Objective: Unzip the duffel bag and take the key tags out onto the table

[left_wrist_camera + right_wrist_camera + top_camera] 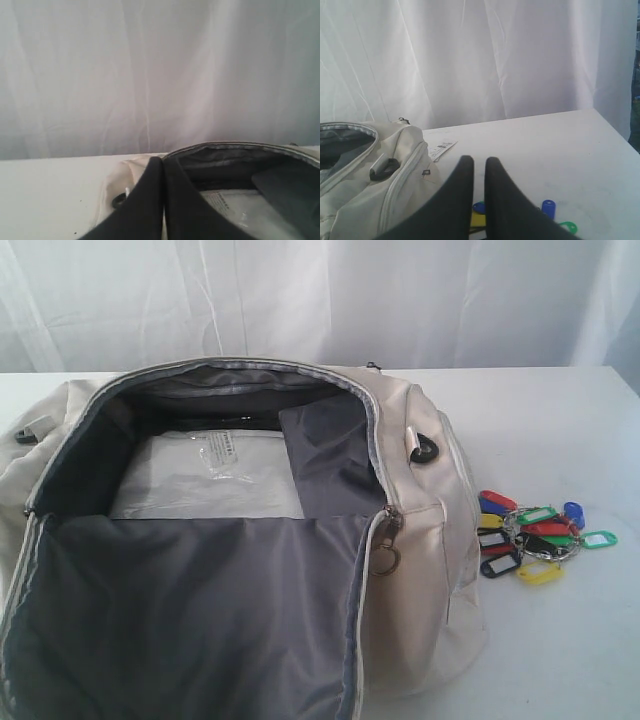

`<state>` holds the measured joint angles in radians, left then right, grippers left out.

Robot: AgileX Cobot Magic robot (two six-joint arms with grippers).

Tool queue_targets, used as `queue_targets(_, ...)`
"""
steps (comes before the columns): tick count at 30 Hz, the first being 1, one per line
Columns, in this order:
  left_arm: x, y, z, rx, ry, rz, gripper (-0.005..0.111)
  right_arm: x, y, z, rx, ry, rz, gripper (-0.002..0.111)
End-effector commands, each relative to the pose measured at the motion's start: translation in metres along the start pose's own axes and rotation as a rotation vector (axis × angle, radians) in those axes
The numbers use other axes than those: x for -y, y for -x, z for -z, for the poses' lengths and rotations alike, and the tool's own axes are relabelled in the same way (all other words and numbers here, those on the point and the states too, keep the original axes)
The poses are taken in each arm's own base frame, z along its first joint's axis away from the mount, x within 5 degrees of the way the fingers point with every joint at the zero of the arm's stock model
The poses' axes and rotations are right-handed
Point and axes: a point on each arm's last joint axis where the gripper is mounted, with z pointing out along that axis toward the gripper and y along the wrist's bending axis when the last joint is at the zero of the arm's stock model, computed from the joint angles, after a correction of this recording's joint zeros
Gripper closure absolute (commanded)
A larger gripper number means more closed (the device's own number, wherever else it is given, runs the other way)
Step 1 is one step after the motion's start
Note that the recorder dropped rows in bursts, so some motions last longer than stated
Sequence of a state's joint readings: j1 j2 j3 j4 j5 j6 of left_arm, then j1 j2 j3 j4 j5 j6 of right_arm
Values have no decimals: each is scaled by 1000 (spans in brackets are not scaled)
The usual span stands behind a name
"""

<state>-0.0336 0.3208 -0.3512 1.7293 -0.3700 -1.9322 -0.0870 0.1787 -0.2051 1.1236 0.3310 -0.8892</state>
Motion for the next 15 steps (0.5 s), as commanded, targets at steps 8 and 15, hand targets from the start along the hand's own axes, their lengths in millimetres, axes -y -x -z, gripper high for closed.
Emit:
queue_targets(8,-15,-13,1,-2,150,-85,103,0,-2,1,0,0,-6,99)
queue_targets(15,-23,-45,4,-246,213,-59,103,0,-2,1,0,0,-6,99)
